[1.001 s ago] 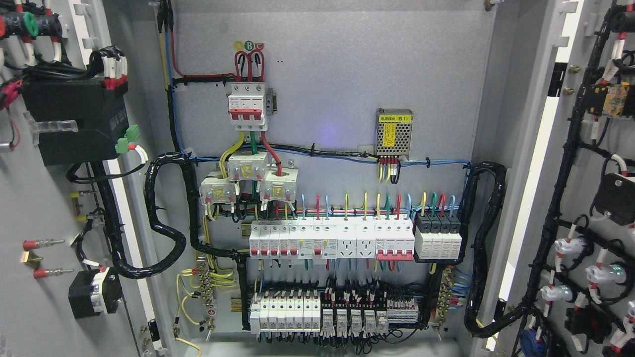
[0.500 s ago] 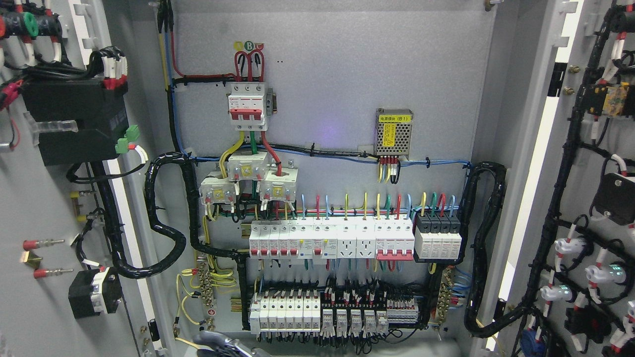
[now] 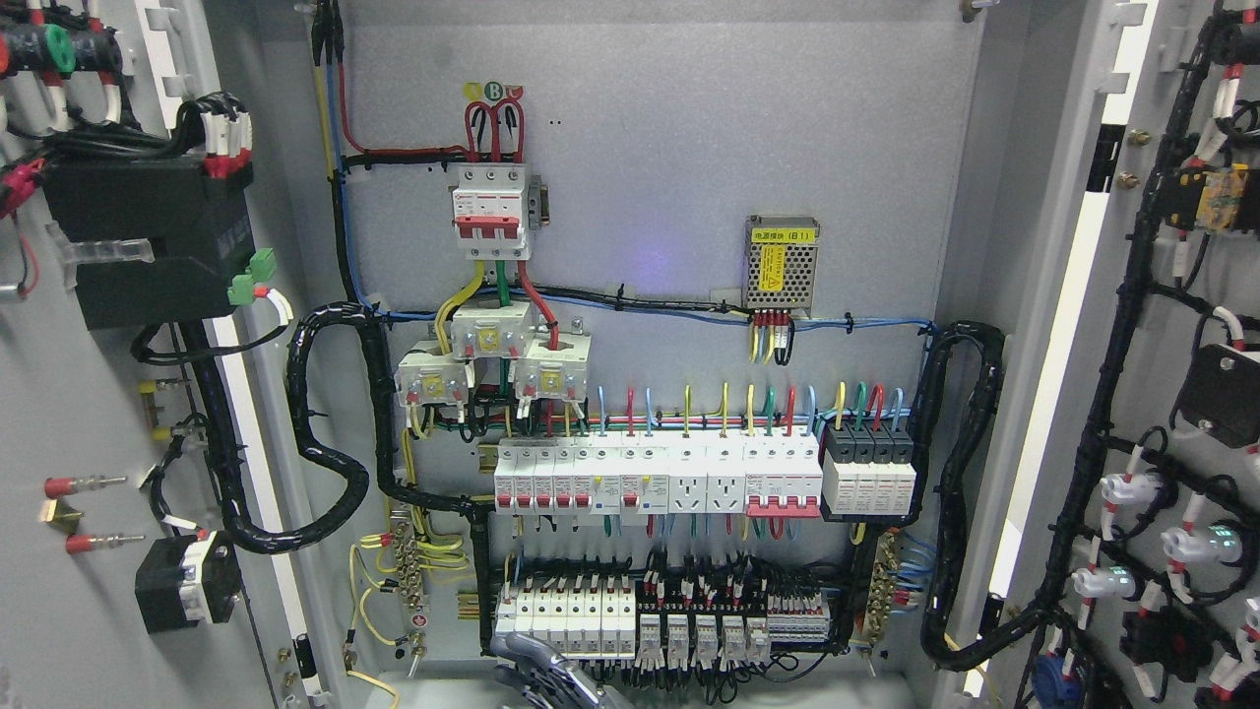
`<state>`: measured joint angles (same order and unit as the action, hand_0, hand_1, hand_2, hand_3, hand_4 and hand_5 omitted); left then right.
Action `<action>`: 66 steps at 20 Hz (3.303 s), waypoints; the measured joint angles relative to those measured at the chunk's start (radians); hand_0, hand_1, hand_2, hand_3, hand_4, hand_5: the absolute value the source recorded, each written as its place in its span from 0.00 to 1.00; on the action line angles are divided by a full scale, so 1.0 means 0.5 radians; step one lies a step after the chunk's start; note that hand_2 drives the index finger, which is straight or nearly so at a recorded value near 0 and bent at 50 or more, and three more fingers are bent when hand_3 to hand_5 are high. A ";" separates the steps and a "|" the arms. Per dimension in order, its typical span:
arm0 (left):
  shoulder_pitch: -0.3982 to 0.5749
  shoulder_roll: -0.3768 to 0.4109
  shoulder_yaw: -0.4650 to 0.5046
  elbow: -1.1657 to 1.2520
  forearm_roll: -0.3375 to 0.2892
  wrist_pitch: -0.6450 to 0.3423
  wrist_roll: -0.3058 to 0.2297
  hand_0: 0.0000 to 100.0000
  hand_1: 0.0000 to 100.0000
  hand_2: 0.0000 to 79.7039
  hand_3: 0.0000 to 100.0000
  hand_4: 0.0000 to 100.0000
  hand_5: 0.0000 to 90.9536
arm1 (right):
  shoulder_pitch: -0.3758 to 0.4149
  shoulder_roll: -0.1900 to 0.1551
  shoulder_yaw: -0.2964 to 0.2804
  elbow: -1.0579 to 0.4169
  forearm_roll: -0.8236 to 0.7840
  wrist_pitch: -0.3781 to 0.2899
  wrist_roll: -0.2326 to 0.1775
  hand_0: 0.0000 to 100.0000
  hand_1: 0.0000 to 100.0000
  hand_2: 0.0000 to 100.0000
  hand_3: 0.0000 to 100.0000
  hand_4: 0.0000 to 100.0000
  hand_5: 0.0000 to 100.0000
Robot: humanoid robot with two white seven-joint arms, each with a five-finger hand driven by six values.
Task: Open door with both hands
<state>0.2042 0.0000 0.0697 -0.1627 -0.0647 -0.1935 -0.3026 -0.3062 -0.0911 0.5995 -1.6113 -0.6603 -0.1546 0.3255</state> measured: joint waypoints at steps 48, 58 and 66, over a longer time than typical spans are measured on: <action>0.549 0.209 -0.561 -3.248 0.389 -1.155 0.000 0.12 0.39 0.00 0.00 0.00 0.00 | 0.964 -0.556 -0.691 -0.687 0.139 -0.886 0.010 0.12 0.39 0.00 0.00 0.00 0.00; 0.428 0.125 -0.529 -3.509 0.391 -1.155 0.017 0.12 0.39 0.00 0.00 0.00 0.00 | 1.050 -0.615 -0.858 -0.740 0.139 -1.037 0.000 0.12 0.39 0.00 0.00 0.00 0.00; 0.282 0.061 -0.427 -3.621 0.398 -1.156 0.022 0.12 0.39 0.00 0.00 0.00 0.00 | 1.127 -0.639 -1.004 -0.758 0.139 -1.114 -0.010 0.12 0.39 0.00 0.00 0.00 0.00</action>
<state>0.3451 0.0304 -0.1439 -1.9731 0.1341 -0.7715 -0.2915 0.2571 -0.4107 0.0976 -1.9904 -0.5906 -0.7118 0.3204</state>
